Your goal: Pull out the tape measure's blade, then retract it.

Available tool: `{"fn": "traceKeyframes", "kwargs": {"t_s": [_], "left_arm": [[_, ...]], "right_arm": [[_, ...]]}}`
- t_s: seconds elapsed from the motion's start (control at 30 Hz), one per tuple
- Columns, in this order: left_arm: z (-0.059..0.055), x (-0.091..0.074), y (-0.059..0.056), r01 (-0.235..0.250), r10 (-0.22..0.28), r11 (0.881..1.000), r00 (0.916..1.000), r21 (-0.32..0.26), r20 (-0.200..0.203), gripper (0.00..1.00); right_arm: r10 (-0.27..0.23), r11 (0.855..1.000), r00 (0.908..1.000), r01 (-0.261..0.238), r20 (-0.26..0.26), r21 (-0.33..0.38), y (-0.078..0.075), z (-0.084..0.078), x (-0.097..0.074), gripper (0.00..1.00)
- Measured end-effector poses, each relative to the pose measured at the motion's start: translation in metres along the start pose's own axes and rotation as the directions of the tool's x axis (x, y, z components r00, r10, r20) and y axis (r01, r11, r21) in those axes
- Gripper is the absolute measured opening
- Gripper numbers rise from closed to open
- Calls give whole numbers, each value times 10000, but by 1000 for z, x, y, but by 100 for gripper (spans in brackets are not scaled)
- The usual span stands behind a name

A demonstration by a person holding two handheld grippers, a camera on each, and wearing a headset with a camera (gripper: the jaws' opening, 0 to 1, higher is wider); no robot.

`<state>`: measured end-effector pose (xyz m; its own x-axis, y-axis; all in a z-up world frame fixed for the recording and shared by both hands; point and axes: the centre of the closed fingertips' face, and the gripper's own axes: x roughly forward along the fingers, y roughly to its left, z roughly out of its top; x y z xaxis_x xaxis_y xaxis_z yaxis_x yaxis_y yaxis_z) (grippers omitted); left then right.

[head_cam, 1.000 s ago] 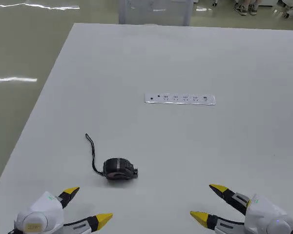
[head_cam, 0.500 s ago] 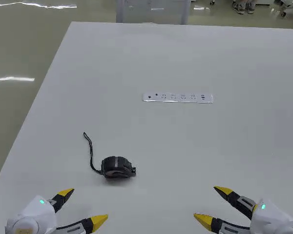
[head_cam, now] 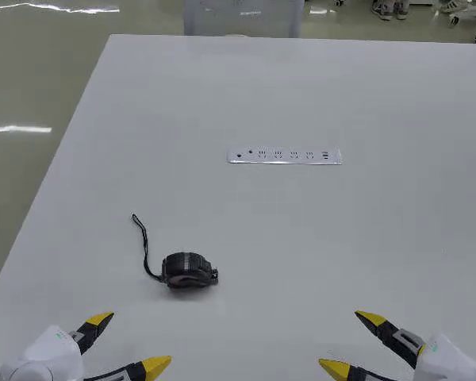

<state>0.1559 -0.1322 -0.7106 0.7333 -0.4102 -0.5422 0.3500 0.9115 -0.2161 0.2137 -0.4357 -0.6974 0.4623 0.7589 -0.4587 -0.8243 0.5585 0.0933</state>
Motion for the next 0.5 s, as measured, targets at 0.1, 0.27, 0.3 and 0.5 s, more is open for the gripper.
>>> {"fn": "traceKeyframes", "kwargs": {"t_s": [0.1,0.27,0.3,0.5], "left_arm": [[-4,-1,-4,40,-40,10000,10000,64,-80,80],[-6,-5,-9,46,-47,10000,10000,-31,-58,81],[-7,-5,-9,47,-47,10000,10000,-27,-49,81],[-12,-8,-12,63,-63,10000,9999,38,-92,81]], "right_arm": [[-35,10000,10000,35,-34,49,0,-2,-4,64],[-83,9999,10000,84,-48,87,3,-4,-11,65],[-95,9999,9999,96,-54,96,3,-5,-11,65],[-182,9997,9997,184,-135,131,5,-9,-15,67]]}}
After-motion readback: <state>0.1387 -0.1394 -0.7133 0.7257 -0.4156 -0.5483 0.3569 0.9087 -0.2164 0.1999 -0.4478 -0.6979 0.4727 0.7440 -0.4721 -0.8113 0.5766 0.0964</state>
